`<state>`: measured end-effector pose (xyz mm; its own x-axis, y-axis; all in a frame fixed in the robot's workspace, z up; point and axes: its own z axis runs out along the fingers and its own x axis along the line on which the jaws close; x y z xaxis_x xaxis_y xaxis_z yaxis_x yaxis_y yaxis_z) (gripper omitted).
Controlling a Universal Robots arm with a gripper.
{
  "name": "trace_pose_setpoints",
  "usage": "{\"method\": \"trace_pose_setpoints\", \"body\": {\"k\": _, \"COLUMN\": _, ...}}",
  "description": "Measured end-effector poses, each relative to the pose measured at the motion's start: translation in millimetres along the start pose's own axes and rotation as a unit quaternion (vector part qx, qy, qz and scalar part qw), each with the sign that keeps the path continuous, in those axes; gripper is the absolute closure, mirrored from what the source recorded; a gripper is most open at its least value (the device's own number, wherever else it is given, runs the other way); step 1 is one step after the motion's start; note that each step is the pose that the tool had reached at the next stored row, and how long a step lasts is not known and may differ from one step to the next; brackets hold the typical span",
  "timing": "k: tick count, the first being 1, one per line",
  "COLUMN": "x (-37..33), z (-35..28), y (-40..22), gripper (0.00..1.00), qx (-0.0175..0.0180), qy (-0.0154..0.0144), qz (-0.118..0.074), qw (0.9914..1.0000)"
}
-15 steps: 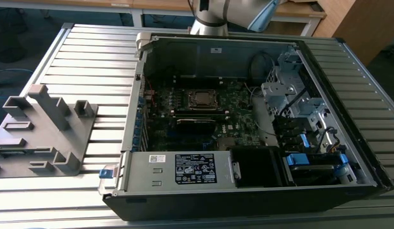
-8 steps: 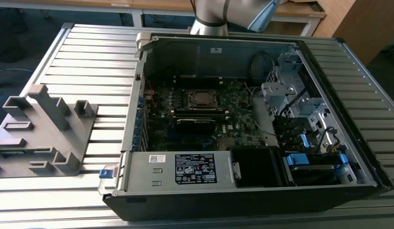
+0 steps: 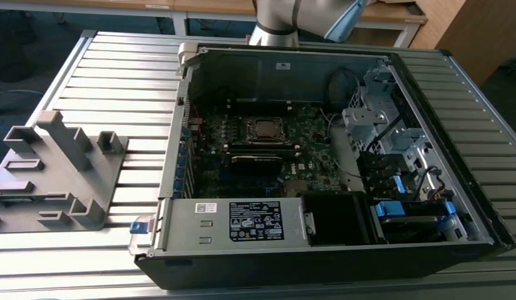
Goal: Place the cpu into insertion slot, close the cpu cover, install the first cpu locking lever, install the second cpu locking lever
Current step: 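Install the second cpu locking lever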
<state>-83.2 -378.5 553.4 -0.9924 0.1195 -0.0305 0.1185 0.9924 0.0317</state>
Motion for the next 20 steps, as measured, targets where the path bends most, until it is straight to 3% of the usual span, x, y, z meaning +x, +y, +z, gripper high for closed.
{"method": "trace_pose_setpoints", "body": {"k": 8, "x": -0.9, "z": -36.0, "y": 1.0, "gripper": 0.9, "qx": 0.0002, "qy": 0.0001, "qz": 0.0, "qw": 1.0}}
{"method": "trace_pose_setpoints", "body": {"k": 9, "x": -0.6, "z": -35.6, "y": 1.2, "gripper": 0.9, "qx": 0.0014, "qy": 0.0011, "qz": 0.0, "qw": 1.0}}
{"method": "trace_pose_setpoints", "body": {"k": 10, "x": -0.6, "z": -35.5, "y": 1.2, "gripper": 0.9, "qx": 0.003, "qy": 0.0076, "qz": 0.0, "qw": 0.99997}}
{"method": "trace_pose_setpoints", "body": {"k": 11, "x": -0.5, "z": -35.4, "y": 1.1, "gripper": 0.9, "qx": 0.0031, "qy": 0.0088, "qz": 0.0, "qw": 0.99996}}
{"method": "trace_pose_setpoints", "body": {"k": 20, "x": -0.5, "z": -35.4, "y": 1.1, "gripper": 0.9, "qx": 0.0031, "qy": 0.009, "qz": 0.0, "qw": 0.99995}}
